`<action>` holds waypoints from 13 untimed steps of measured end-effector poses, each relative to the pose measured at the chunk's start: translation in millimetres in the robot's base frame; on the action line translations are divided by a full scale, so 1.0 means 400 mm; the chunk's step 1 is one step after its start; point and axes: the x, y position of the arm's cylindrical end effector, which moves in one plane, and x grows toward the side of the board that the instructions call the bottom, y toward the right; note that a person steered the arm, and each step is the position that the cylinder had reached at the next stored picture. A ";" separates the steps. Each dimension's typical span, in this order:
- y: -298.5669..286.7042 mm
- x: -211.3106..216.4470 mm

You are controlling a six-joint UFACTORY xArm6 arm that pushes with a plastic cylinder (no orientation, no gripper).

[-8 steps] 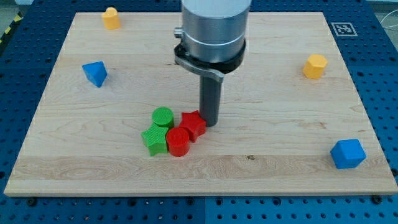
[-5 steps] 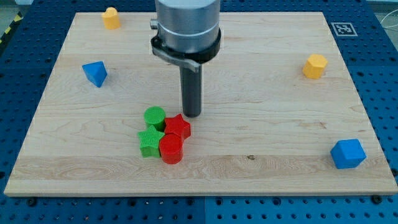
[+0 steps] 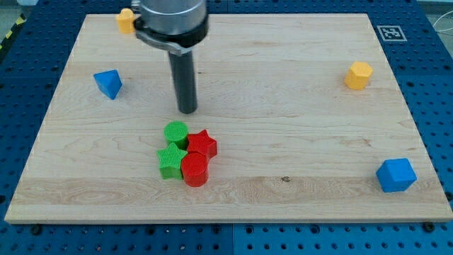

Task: Move the blue triangle towards the center

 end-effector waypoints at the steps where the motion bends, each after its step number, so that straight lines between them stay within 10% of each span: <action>1: -0.090 0.009; 4: -0.375 -0.044; 9: -0.165 -0.189; 13: -0.285 -0.296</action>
